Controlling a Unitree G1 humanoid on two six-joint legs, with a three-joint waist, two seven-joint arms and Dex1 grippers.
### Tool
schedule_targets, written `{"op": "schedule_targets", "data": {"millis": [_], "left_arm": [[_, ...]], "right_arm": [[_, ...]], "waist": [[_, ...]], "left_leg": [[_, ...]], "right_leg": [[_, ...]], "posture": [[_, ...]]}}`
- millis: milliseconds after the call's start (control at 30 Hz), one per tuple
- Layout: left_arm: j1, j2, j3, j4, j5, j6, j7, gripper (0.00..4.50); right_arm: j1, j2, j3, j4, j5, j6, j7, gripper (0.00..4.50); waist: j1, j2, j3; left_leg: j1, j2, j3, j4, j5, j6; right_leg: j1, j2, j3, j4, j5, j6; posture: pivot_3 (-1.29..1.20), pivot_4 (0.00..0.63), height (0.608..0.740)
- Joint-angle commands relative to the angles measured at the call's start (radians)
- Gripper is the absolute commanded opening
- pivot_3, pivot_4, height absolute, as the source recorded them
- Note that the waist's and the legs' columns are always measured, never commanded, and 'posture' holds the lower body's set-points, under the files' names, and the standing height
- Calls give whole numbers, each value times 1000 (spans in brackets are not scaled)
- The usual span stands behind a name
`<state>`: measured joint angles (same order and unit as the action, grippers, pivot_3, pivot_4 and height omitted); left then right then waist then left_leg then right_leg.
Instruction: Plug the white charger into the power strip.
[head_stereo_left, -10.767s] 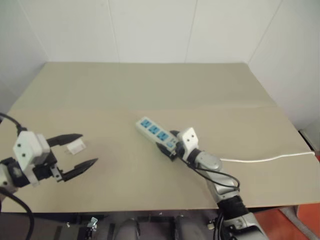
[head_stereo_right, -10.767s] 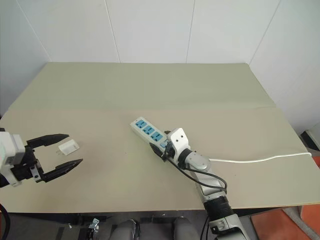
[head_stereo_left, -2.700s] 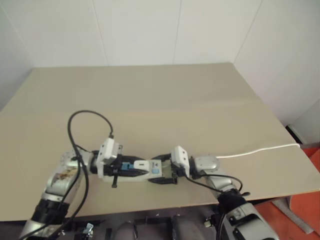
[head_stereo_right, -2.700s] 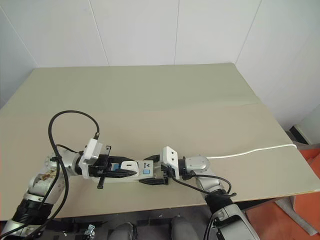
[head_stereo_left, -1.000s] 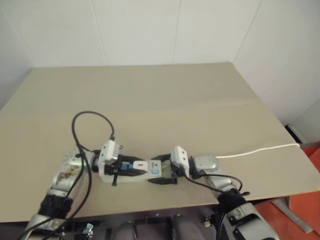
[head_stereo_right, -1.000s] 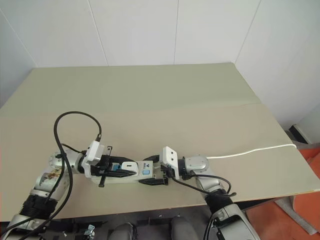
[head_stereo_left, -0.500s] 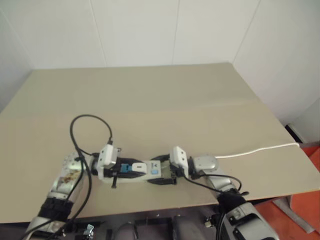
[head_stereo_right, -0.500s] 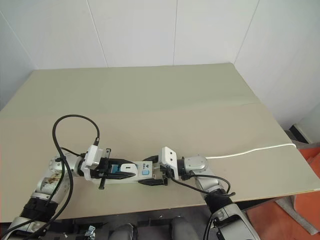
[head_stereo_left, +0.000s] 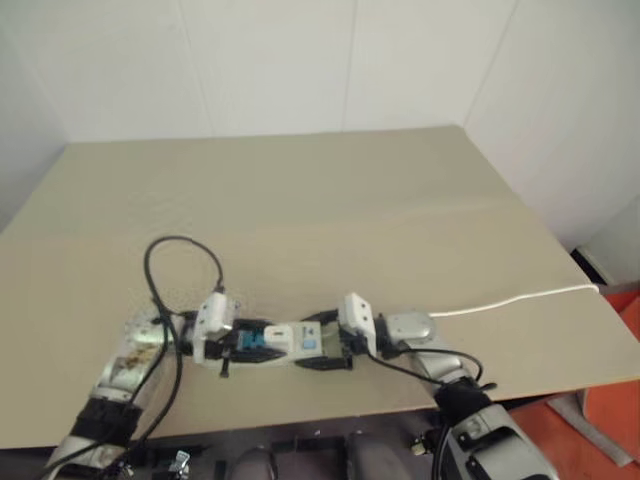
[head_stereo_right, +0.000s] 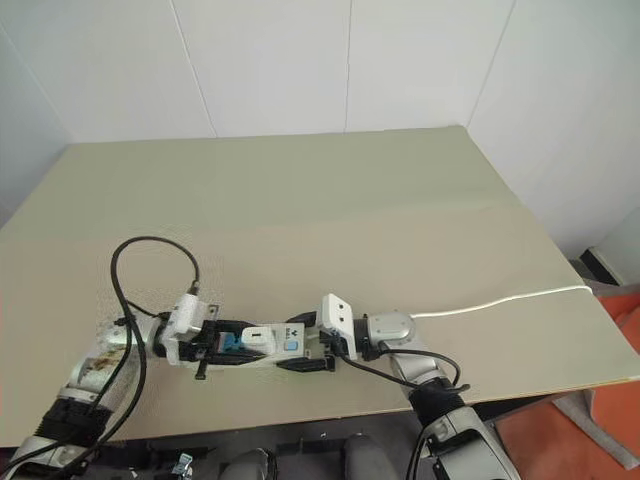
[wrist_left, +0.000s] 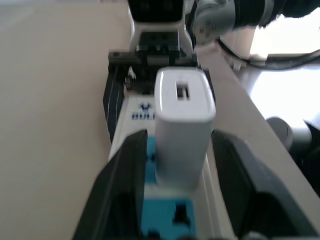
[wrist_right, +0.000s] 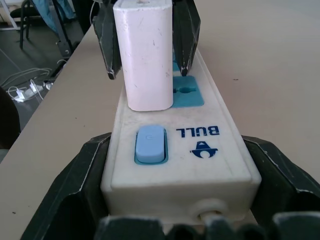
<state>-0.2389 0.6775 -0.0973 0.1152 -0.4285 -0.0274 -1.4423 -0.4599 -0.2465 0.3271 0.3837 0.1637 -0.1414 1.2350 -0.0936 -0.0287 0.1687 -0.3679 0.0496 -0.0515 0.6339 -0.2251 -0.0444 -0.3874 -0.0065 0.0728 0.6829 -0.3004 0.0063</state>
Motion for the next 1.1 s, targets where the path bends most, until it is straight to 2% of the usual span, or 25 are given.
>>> {"op": "schedule_targets", "data": {"millis": [33,133,167,267,333,400,533,700,800,967,1100], "left_arm": [[6,4,-10,-47,-18,63,-11,3374],[-17,18,11,-67,-27,80,-20,4355],[-25,24,22,-71,-27,76,-22,4461],[-57,76,56,-82,-22,73,-39,4461],[-92,152,66,-105,-46,161,-70,4500],[-124,222,93,-125,-85,235,-102,4500],[-115,295,167,-151,-113,247,-115,4500],[-14,339,261,-189,-110,266,-78,4500],[58,360,337,-213,-110,279,-42,4500],[211,364,475,-270,-104,290,13,4500],[322,355,574,-312,-105,320,59,4500]], "right_arm": [[6,3,15,11,-9,11,4,3449],[3,7,17,14,-11,10,3,3449],[3,8,17,15,-11,9,3,3449],[2,7,16,17,-7,10,11,3449],[-1,2,15,16,1,21,26,4171],[-4,-4,11,13,8,30,36,4438],[-7,-34,-24,-22,10,36,9,4438],[57,-173,-115,-211,63,86,-6,4438],[139,-276,-205,-355,113,143,-33,4438],[290,-431,-385,-506,187,216,-77,4438],[380,-508,-500,-560,232,258,-103,4438]], "waist": [[1,0,0],[-1,0,0],[-1,0,0],[-1,-2,1],[-1,-3,2],[-2,-3,3],[0,-3,4],[24,-1,11],[42,-1,14],[50,-1,17],[48,-2,18]], "left_leg": [[0,0,0,0,0,0],[-1,0,1,0,0,0],[-1,0,0,0,0,0],[-1,0,0,0,0,0],[-1,0,0,0,0,0],[-2,0,0,0,0,0],[-3,0,0,-1,0,0],[-9,-1,1,-1,0,0],[-23,-1,0,2,0,0],[-24,-1,1,1,0,1],[-23,-1,1,2,0,1]], "right_leg": [[0,0,0,0,0,0],[0,-1,0,-1,0,0],[-1,0,0,-1,0,0],[-1,0,0,-1,0,0],[-1,0,0,-1,0,0],[-1,0,-1,-2,0,0],[-2,-1,0,-4,0,0],[-6,-3,0,-5,0,0],[-19,-3,-3,-3,2,-4],[-20,-4,-3,-4,4,-7],[-19,-4,-2,-4,2,-3]], "posture": [[0,150,740],[0,150,740],[0,150,740],[0,150,740],[0,150,740],[0,150,740],[0,150,740],[0,150,740],[0,150,740],[0,150,740],[0,150,740]]}}
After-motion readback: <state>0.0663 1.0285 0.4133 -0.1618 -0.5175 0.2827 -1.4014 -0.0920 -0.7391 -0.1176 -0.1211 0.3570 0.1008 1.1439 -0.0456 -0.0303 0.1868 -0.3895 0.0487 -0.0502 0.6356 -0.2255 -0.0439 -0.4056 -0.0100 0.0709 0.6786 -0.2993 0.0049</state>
